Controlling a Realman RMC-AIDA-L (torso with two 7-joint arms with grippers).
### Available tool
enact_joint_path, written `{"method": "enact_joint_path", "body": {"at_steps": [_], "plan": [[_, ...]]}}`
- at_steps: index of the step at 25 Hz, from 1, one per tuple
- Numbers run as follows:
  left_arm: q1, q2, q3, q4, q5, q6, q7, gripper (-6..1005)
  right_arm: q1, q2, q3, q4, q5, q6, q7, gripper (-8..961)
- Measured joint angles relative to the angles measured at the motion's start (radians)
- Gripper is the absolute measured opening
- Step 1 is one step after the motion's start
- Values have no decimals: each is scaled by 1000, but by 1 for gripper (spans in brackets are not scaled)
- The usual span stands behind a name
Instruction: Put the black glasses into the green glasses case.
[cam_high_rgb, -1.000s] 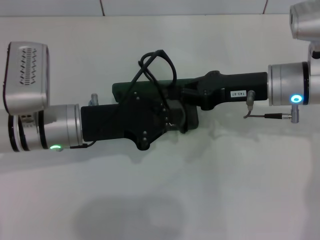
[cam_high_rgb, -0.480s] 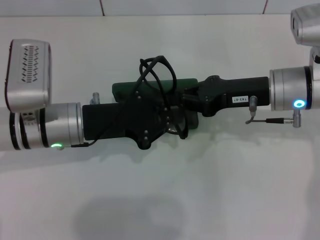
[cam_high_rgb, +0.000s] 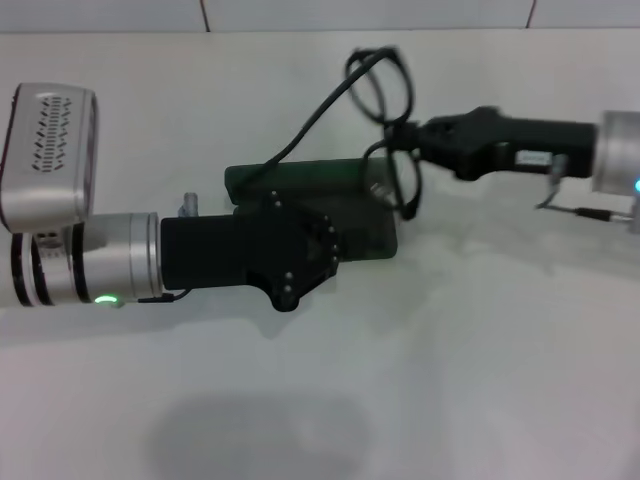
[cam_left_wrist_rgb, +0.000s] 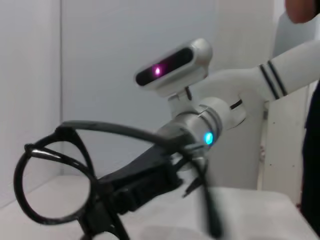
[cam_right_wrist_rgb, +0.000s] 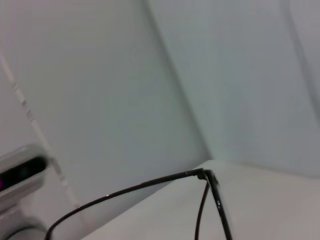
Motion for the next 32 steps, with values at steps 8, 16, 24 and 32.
{"method": "enact_joint_path", "body": {"at_steps": [8, 16, 24, 32], "plan": [[4, 10, -8, 6, -16, 121, -3, 2, -122, -61, 98, -24, 1, -79, -57, 55], [5, 22, -9, 6, -57, 150, -13, 2, -156, -66, 98, -12, -23, -76, -133, 55], [-7, 25, -9, -1, -99, 155, -51, 2, -139, -2, 90, -11, -87, -65, -261, 56], [-24, 17, -7, -2, -111, 156, -99, 3, -96, 16, 58, 0, -83, -72, -313, 55]]}}
